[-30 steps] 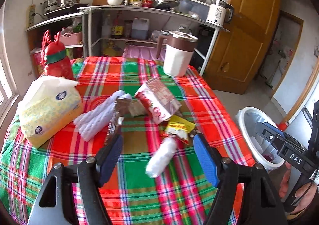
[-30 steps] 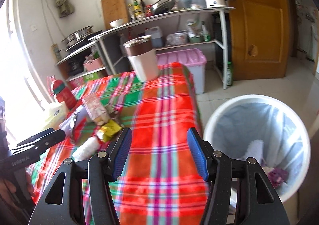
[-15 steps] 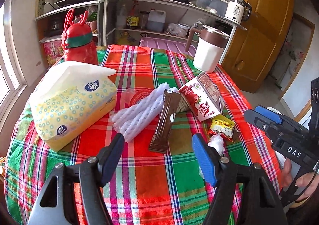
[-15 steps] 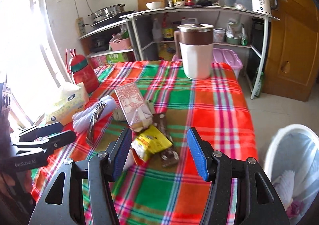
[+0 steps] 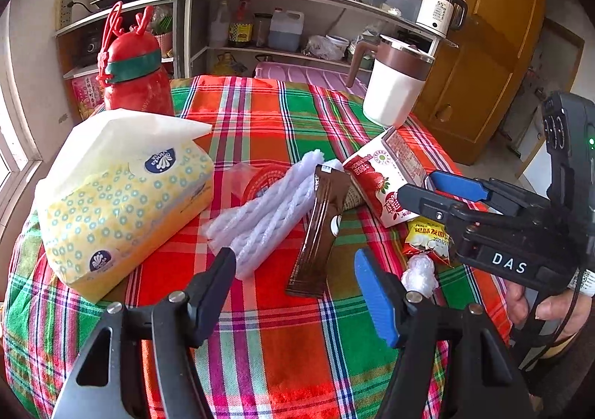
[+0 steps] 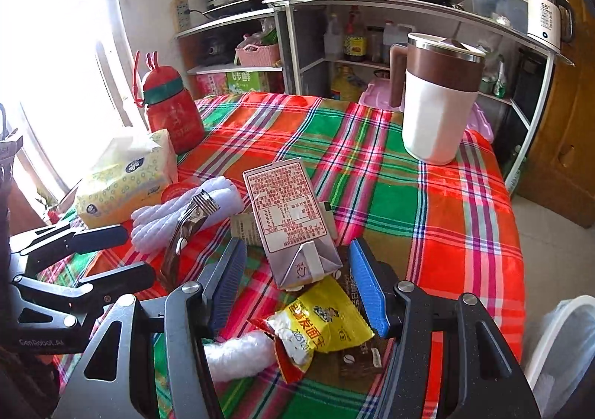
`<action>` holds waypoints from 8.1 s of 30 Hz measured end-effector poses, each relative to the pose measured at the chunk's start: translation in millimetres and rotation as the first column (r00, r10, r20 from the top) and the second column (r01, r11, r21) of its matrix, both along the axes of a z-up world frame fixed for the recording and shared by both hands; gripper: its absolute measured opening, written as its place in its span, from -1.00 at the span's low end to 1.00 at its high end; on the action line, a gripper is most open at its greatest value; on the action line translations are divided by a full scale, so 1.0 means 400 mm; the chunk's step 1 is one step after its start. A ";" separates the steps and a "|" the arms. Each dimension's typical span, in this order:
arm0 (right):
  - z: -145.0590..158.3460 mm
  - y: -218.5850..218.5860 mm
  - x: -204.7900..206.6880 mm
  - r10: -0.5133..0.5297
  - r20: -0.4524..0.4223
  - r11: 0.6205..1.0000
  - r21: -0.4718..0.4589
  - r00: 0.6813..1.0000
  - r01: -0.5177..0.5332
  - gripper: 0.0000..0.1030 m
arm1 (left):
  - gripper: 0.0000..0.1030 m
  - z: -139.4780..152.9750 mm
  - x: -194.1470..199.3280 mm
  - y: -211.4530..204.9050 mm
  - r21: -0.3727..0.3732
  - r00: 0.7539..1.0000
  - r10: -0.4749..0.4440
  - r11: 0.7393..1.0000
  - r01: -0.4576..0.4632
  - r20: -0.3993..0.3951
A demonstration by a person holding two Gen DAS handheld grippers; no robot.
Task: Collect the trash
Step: 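Grasp the pink-white milk carton with the right tool while the left tool grasps the brown snack wrapper, then carry both items over the white bin and open both tools to drop them, then move both open tools back over the table items, then grasp the white foam net sleeve with the right tool while the left tool grasps the clear plastic bag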
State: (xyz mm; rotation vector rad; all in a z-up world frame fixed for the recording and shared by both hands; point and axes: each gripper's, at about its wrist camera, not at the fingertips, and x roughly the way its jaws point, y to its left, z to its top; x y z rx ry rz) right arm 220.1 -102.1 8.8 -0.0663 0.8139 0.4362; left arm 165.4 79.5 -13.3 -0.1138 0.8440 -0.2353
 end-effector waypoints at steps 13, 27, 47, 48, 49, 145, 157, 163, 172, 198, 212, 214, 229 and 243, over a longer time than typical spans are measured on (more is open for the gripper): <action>-0.003 -0.011 0.003 0.000 -0.007 0.998 0.058 1.000 0.000 -0.26 | 0.29 -0.016 0.048 -0.054 0.030 0.998 -0.060 0.998 0.060 -0.014; -0.001 -0.056 -0.016 -0.048 -0.020 0.992 0.120 0.999 0.050 -0.26 | -0.54 -0.044 0.068 -0.079 0.059 0.996 -0.068 0.996 0.072 -0.053; 0.047 -0.113 -0.102 -0.092 0.014 0.977 0.193 0.996 0.088 -0.26 | -0.59 0.015 -0.020 -0.107 0.030 0.995 -0.095 0.995 0.095 0.002; 0.052 -0.118 -0.108 -0.096 0.016 0.976 0.197 0.995 0.091 -0.26 | -0.59 0.023 -0.027 -0.111 0.027 0.995 -0.098 0.995 0.098 0.010; 0.057 -0.125 -0.116 -0.102 0.020 0.975 0.202 0.995 0.096 -0.26 | -0.59 0.032 -0.033 -0.116 0.024 0.994 -0.105 0.994 0.104 0.019; 0.021 -0.753 -0.421 -0.633 -0.011 0.773 0.037 0.774 0.633 -0.03 | 0.20 0.071 -0.163 -0.759 0.018 0.881 -0.473 0.881 0.473 0.002; 0.064 -0.597 -0.449 -0.527 -0.005 0.843 0.125 0.850 0.523 -0.03 | 0.22 0.114 -0.208 -0.528 0.014 0.941 -0.332 0.943 0.332 0.066; 0.042 -0.488 -0.435 -0.431 -0.032 0.892 0.137 0.902 0.431 -0.03 | 0.22 0.110 -0.230 -0.378 0.004 0.973 -0.218 0.976 0.219 0.081; 0.003 -0.335 -0.411 -0.307 -0.084 0.937 0.146 0.948 0.317 -0.03 | 0.26 0.071 -0.231 -0.195 -0.020 0.996 -0.065 0.998 0.066 0.058; -0.097 -0.129 -0.281 -0.120 -0.342 0.881 0.395 0.932 0.259 -0.03 | 0.26 0.023 -0.223 -0.017 -0.059 0.999 0.039 0.998 -0.038 0.022; -0.085 -0.093 -0.243 -0.162 -0.293 0.924 0.290 0.942 0.249 -0.62 | 0.27 0.011 -0.186 -0.025 -0.071 1.000 0.027 0.997 -0.028 -0.008; -0.075 -0.098 -0.248 -0.175 -0.267 0.931 0.268 0.948 0.248 -0.71 | 0.27 0.009 -0.178 -0.040 -0.077 1.000 0.004 0.997 -0.005 -0.010; -0.048 -0.226 -0.266 -0.286 -0.219 0.916 0.222 0.933 0.333 -0.79 | 0.26 -0.038 -0.077 -0.173 0.004 0.993 -0.100 0.995 0.101 -0.057; -0.034 -0.289 -0.285 -0.339 -0.203 0.898 0.221 0.919 0.380 -0.79 | -0.42 -0.053 -0.051 -0.225 0.095 0.991 -0.119 0.988 0.125 -0.065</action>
